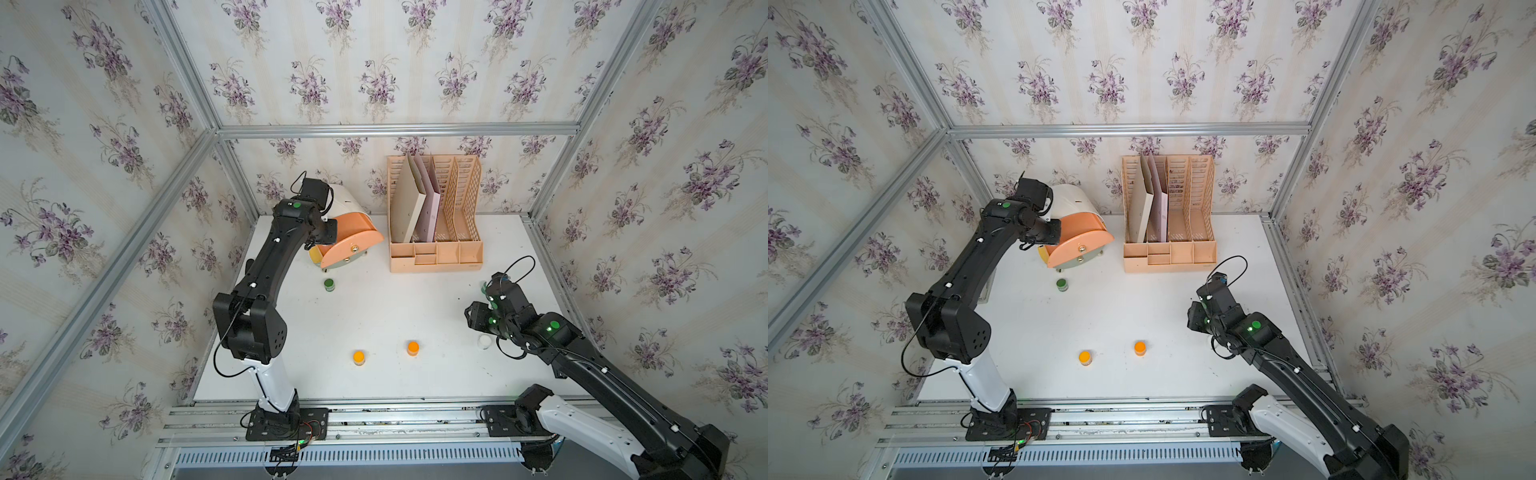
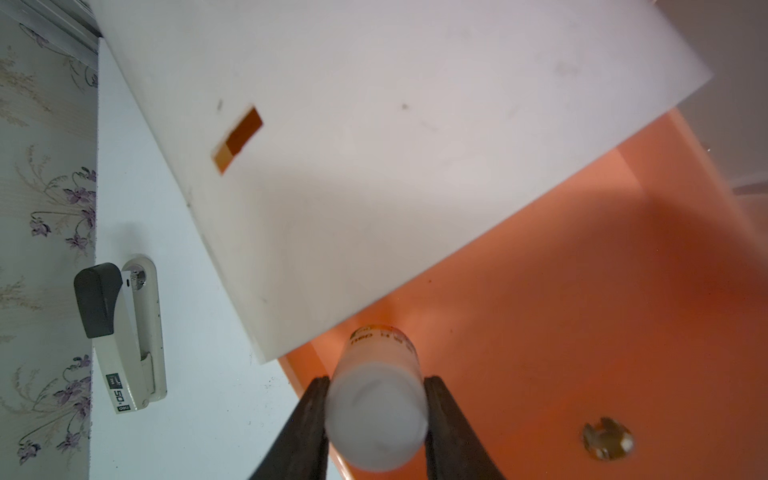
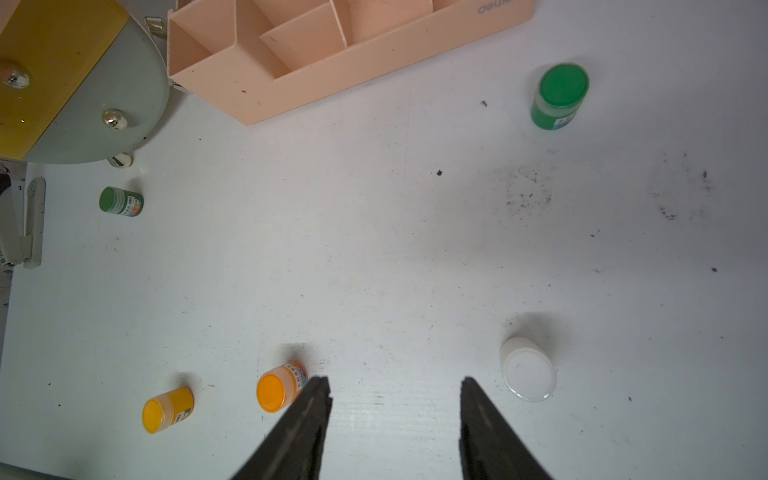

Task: Put the paint cans in the drawer according to color
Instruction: Place the paint can in the storage box, then move the paint can to the center of the board.

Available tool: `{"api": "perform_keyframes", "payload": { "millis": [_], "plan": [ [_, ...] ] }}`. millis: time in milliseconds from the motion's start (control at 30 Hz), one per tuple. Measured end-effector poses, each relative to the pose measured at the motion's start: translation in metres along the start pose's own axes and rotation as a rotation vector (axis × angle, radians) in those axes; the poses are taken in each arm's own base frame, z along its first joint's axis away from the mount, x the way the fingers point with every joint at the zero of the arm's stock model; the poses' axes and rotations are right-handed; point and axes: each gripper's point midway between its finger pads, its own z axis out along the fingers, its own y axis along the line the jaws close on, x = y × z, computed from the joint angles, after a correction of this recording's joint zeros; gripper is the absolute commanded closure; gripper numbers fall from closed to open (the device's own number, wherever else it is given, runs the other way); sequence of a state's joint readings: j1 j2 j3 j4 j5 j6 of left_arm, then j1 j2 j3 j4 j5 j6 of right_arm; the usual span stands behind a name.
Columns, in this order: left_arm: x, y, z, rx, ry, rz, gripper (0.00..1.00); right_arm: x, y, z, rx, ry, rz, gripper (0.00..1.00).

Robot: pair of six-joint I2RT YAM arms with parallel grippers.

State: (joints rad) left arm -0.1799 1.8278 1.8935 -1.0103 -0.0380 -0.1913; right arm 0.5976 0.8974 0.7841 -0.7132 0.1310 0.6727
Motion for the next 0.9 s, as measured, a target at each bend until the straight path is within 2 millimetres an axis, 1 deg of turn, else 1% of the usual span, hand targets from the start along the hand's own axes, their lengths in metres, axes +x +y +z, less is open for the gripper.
{"api": "perform_keyframes", "payload": {
  "millis": [67, 200, 533, 633, 700, 767, 833, 900],
  "plan": [
    [-0.003, -0.002, -0.003, 0.008, -0.010, 0.000, 0.54, 0.000, -0.001, 0.000, 0.004, 0.000, 0.004, 0.45],
    [-0.011, -0.003, -0.013, 0.018, -0.040, -0.002, 0.50, 0.000, -0.001, 0.000, 0.004, 0.000, 0.005, 0.45],
    [-0.026, -0.002, -0.052, 0.039, -0.124, -0.011, 0.50, -0.002, -0.001, -0.002, 0.006, -0.004, 0.008, 0.44],
    [-0.027, -0.007, -0.066, 0.078, -0.142, -0.010, 0.51, -0.001, -0.002, -0.002, 0.013, -0.002, 0.007, 0.44],
    [-0.027, -0.015, -0.079, 0.118, -0.160, -0.005, 0.51, 0.000, -0.004, -0.002, 0.022, 0.002, 0.010, 0.43],
    [-0.024, -0.027, -0.096, 0.167, -0.187, 0.010, 0.50, 0.002, -0.006, -0.002, 0.034, 0.011, 0.013, 0.43],
    [-0.018, -0.047, -0.114, 0.224, -0.212, 0.041, 0.50, 0.004, -0.009, -0.001, 0.049, 0.019, 0.024, 0.43],
    [-0.010, -0.069, -0.128, 0.271, -0.231, 0.083, 0.50, 0.005, -0.012, -0.001, 0.063, 0.023, 0.027, 0.43]
  ]
}}
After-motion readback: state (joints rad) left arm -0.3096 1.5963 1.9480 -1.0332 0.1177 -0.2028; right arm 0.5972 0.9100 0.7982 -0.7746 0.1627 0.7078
